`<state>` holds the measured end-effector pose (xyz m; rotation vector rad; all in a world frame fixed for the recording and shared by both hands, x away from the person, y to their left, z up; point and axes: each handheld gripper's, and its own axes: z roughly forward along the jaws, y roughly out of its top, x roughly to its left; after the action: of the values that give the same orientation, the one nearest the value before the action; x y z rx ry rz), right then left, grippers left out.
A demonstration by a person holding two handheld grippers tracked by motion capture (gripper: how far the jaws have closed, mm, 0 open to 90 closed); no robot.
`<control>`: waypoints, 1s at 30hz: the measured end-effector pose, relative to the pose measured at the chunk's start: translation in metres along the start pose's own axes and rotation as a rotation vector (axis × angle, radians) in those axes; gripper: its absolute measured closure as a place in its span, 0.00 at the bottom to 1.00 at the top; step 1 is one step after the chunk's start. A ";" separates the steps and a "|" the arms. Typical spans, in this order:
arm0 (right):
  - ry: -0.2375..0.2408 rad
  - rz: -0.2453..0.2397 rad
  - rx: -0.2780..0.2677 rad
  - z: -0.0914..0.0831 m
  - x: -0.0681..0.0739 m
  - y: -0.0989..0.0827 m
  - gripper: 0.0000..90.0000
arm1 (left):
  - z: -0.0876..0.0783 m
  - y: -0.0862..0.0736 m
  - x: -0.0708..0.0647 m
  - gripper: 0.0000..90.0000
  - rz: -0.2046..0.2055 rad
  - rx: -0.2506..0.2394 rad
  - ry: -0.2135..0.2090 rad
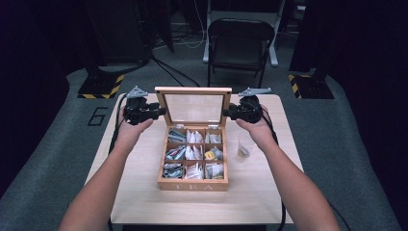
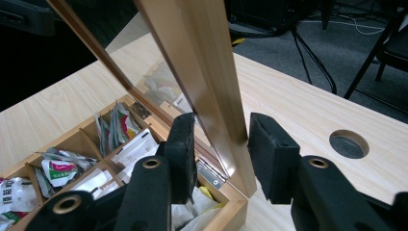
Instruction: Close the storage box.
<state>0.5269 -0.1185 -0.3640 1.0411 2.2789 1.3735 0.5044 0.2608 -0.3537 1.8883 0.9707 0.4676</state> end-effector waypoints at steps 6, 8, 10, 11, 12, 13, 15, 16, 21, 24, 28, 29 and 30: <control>0.009 -0.007 -0.005 0.000 0.004 -0.001 0.65 | 0.002 -0.001 -0.003 0.69 0.015 0.011 0.006; 0.007 -0.004 -0.012 0.001 0.005 -0.003 0.64 | 0.001 -0.001 -0.004 0.69 0.016 0.015 0.006; 0.008 0.000 -0.017 0.000 0.006 -0.005 0.62 | 0.000 -0.001 -0.005 0.69 0.019 0.016 0.005; 0.010 0.004 -0.020 0.000 0.006 -0.006 0.61 | -0.001 -0.001 -0.005 0.69 0.020 0.013 0.004; 0.013 0.005 -0.022 -0.001 0.007 -0.007 0.61 | -0.002 -0.001 -0.006 0.68 0.019 0.011 0.000; 0.014 -0.002 -0.025 -0.003 0.007 -0.008 0.61 | -0.003 -0.001 -0.006 0.68 0.019 0.008 -0.006; 0.018 -0.008 -0.020 -0.005 0.009 -0.009 0.60 | -0.006 0.000 -0.009 0.66 0.029 0.006 -0.005; 0.020 -0.015 -0.018 -0.006 0.010 -0.009 0.60 | -0.007 0.000 -0.010 0.66 0.033 0.000 -0.005; 0.024 -0.025 -0.031 -0.013 0.016 -0.009 0.59 | -0.015 -0.003 -0.014 0.66 0.038 0.000 -0.019; 0.033 -0.031 -0.027 -0.015 0.019 -0.011 0.56 | -0.018 -0.004 -0.017 0.66 0.045 0.010 -0.019; 0.030 -0.040 -0.011 -0.018 0.023 -0.014 0.56 | -0.023 -0.006 -0.022 0.65 0.047 0.010 -0.021; 0.031 -0.042 -0.013 -0.019 0.025 -0.014 0.55 | -0.024 -0.007 -0.023 0.64 0.049 0.008 -0.021; 0.031 -0.055 -0.013 -0.020 0.026 -0.014 0.55 | -0.025 -0.008 -0.024 0.64 0.047 0.009 -0.024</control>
<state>0.4905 -0.1172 -0.3627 0.9519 2.2995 1.3899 0.4695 0.2587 -0.3466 1.9247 0.9158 0.4683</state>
